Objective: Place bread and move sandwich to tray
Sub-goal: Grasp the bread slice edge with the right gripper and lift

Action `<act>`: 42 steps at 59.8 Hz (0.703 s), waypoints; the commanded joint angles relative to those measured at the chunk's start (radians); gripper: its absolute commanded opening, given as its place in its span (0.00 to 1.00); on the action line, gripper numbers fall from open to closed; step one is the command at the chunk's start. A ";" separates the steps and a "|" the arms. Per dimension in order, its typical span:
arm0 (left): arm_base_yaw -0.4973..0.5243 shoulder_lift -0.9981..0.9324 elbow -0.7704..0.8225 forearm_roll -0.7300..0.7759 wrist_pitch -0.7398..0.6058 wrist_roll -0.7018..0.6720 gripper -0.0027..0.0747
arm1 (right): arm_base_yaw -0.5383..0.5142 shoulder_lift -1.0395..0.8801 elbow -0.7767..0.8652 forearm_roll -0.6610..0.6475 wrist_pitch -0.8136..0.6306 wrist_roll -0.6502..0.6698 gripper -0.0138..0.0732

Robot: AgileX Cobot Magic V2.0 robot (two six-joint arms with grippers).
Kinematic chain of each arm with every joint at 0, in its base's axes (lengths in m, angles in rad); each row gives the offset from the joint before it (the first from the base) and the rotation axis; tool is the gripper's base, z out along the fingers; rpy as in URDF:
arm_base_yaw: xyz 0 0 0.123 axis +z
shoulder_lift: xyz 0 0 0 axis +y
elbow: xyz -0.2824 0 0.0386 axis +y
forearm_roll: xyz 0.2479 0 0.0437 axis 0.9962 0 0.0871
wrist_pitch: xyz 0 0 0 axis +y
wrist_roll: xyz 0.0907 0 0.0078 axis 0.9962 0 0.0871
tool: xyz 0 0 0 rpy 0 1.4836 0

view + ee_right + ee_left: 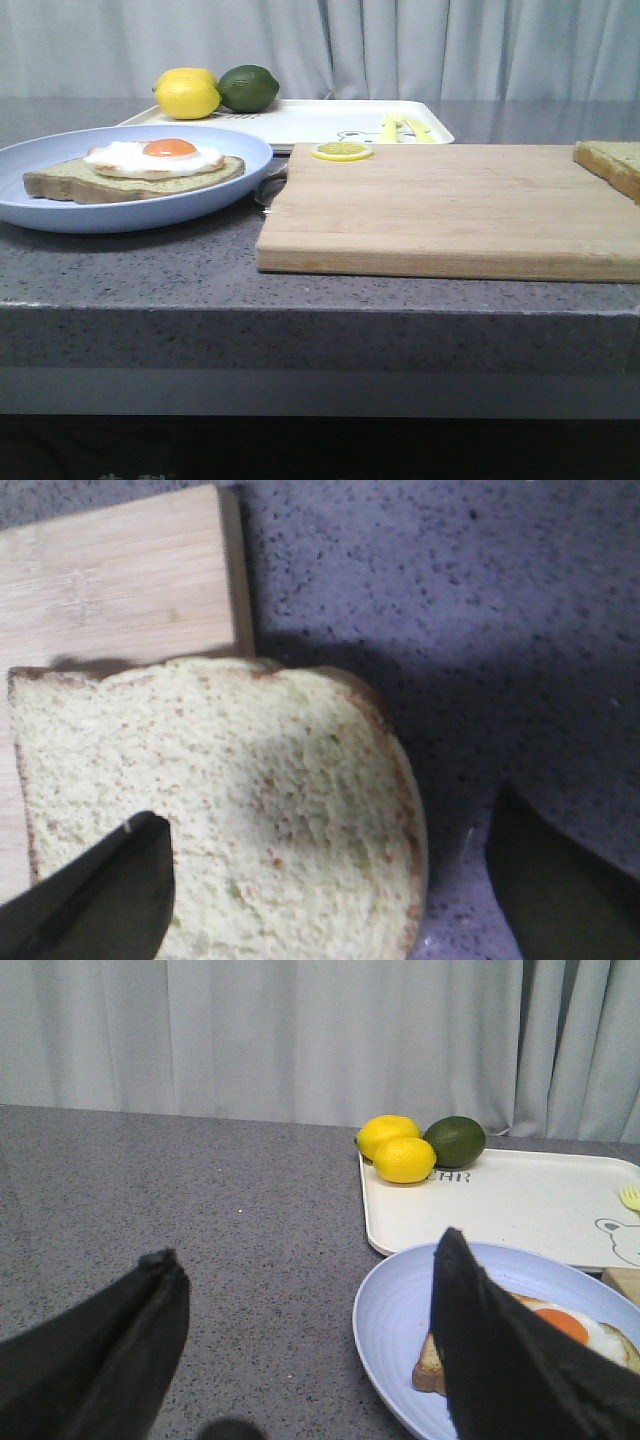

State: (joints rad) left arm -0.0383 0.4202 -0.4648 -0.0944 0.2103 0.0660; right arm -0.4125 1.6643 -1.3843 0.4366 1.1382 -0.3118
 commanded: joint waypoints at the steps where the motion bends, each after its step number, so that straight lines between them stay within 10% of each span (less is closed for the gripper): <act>1: -0.005 0.012 -0.038 -0.002 -0.087 -0.007 0.67 | -0.001 0.007 -0.055 0.070 0.025 -0.071 0.89; 29: -0.005 0.012 -0.038 -0.002 -0.087 -0.007 0.67 | -0.001 0.067 -0.059 0.128 0.055 -0.113 0.87; 42: -0.005 0.012 -0.038 -0.002 -0.087 -0.007 0.67 | -0.002 0.067 -0.059 0.128 0.080 -0.094 0.41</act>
State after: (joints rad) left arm -0.0383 0.4202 -0.4648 -0.0944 0.2096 0.0660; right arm -0.4104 1.7756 -1.4108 0.5246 1.1934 -0.4067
